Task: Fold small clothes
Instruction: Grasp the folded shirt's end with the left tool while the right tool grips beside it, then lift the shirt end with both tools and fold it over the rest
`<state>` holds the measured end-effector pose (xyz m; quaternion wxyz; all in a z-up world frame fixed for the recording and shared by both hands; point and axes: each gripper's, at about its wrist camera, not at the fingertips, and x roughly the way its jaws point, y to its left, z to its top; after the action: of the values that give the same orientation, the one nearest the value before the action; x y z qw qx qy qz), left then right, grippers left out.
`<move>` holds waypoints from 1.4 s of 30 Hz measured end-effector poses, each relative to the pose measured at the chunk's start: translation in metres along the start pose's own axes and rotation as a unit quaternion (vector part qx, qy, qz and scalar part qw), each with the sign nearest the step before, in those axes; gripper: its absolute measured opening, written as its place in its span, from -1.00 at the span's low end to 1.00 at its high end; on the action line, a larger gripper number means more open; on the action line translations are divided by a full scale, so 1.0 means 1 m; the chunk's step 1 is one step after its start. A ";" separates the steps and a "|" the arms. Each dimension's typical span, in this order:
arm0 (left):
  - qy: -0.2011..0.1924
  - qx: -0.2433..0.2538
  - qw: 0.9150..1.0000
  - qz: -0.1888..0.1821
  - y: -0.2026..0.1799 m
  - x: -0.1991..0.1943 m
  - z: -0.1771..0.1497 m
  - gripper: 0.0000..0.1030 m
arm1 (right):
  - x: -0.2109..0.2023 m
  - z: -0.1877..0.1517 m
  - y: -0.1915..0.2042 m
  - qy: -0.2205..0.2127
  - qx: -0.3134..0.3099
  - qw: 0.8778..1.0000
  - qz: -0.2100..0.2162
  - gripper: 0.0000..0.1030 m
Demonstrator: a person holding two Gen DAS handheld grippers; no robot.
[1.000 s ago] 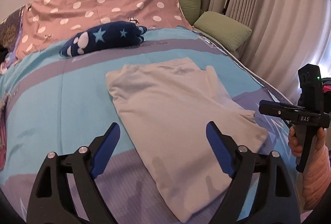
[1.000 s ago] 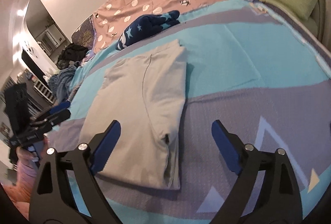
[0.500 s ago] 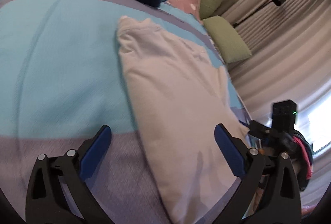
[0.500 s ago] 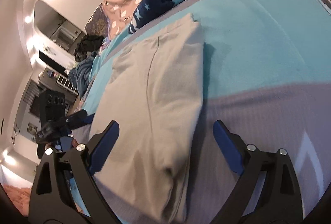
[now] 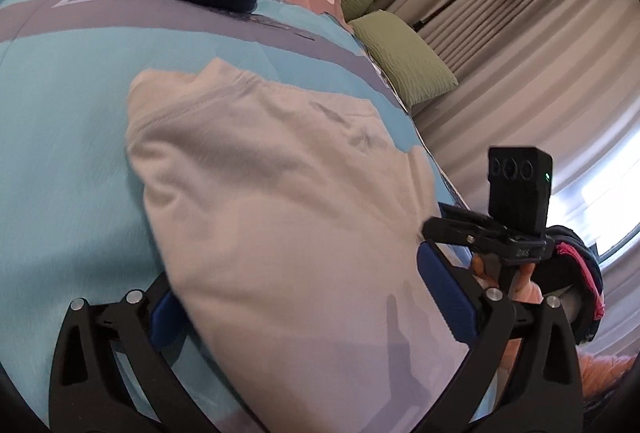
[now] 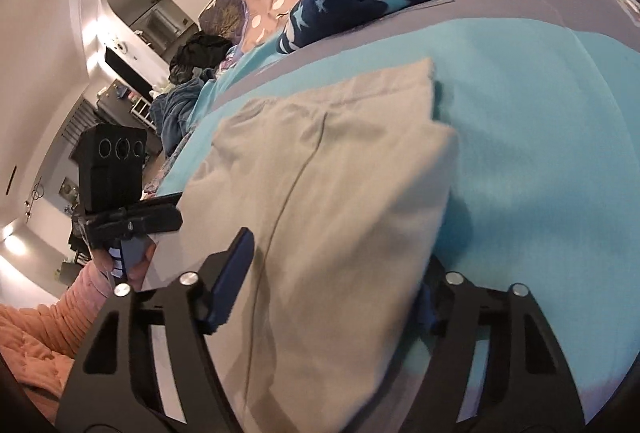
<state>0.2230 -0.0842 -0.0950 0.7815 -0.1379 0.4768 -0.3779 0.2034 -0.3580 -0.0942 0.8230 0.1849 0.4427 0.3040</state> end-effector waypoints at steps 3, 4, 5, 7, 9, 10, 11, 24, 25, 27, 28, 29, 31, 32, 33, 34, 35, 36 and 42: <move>-0.004 0.006 1.000 -0.008 0.002 0.005 0.005 0.97 | 0.005 0.008 -0.009 -0.004 0.008 1.000 0.016 0.15; -0.006 0.008 1.000 -0.009 0.002 0.006 0.006 0.97 | 0.007 0.010 -0.012 -0.007 0.016 1.000 0.023 0.03; -0.009 0.011 1.000 -0.009 0.002 0.007 0.006 0.97 | 0.008 0.012 -0.016 -0.010 0.026 0.999 0.028 -0.13; -0.015 0.017 1.000 -0.008 0.002 0.009 0.007 0.97 | 0.010 0.014 -0.023 -0.011 0.043 0.998 0.033 -0.32; -0.024 0.021 0.999 0.000 0.001 0.009 0.006 0.91 | 0.008 0.012 -0.025 -0.014 0.052 0.998 0.040 -0.38; -0.028 0.021 0.999 0.005 0.002 0.007 0.005 0.81 | 0.007 0.010 -0.024 -0.015 0.051 0.998 0.038 -0.39; -0.033 0.020 0.999 0.012 0.002 0.006 0.004 0.75 | 0.007 0.011 -0.022 -0.015 0.049 0.998 0.034 -0.39; -0.036 0.001 0.997 0.068 0.005 -0.010 0.007 -0.09 | 0.007 0.005 0.012 0.011 -0.009 0.999 -0.037 -0.59; -0.037 0.000 0.997 0.070 0.005 -0.011 0.007 -0.22 | 0.004 0.006 0.012 0.009 -0.001 0.999 -0.043 -0.70; -0.047 0.001 0.996 0.078 0.000 -0.019 0.011 -0.41 | -0.005 0.007 0.020 -0.008 0.002 0.999 -0.049 -0.75; -0.057 0.006 0.995 0.076 -0.005 -0.025 0.012 -0.48 | -0.015 0.007 0.031 -0.025 -0.014 0.998 -0.058 -0.75; -0.070 0.013 0.995 0.073 -0.013 -0.033 0.014 -0.51 | -0.023 0.006 0.039 -0.037 -0.023 0.997 -0.063 -0.75; -0.092 0.040 0.992 0.074 -0.035 -0.051 0.016 -0.57 | -0.042 0.004 0.055 -0.063 -0.035 0.995 -0.069 -0.75; -0.100 0.058 0.990 0.078 -0.049 -0.059 0.017 -0.57 | -0.058 0.002 0.066 -0.083 -0.044 0.993 -0.071 -0.75; -0.104 0.067 0.989 0.080 -0.058 -0.065 0.018 -0.58 | -0.067 0.001 0.072 -0.095 -0.049 0.992 -0.073 -0.75; -0.110 0.078 0.988 0.080 -0.069 -0.070 0.018 -0.60 | -0.082 -0.001 0.082 -0.114 -0.059 0.988 -0.082 -0.76; -0.118 0.088 0.986 0.077 -0.081 -0.076 0.020 -0.60 | -0.092 -0.003 0.089 -0.128 -0.065 0.986 -0.089 -0.76; -0.123 0.094 0.985 0.073 -0.090 -0.080 0.021 -0.61 | -0.103 -0.005 0.095 -0.144 -0.070 0.983 -0.093 -0.76; -0.142 0.132 0.979 0.060 -0.146 -0.093 0.050 -0.71 | -0.170 0.006 0.119 -0.206 -0.106 0.961 -0.149 -0.76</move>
<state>0.1746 -0.1233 0.0739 0.8737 -0.0566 0.3145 -0.3668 0.0965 -0.3829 0.0820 0.9475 0.0869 0.2509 0.1785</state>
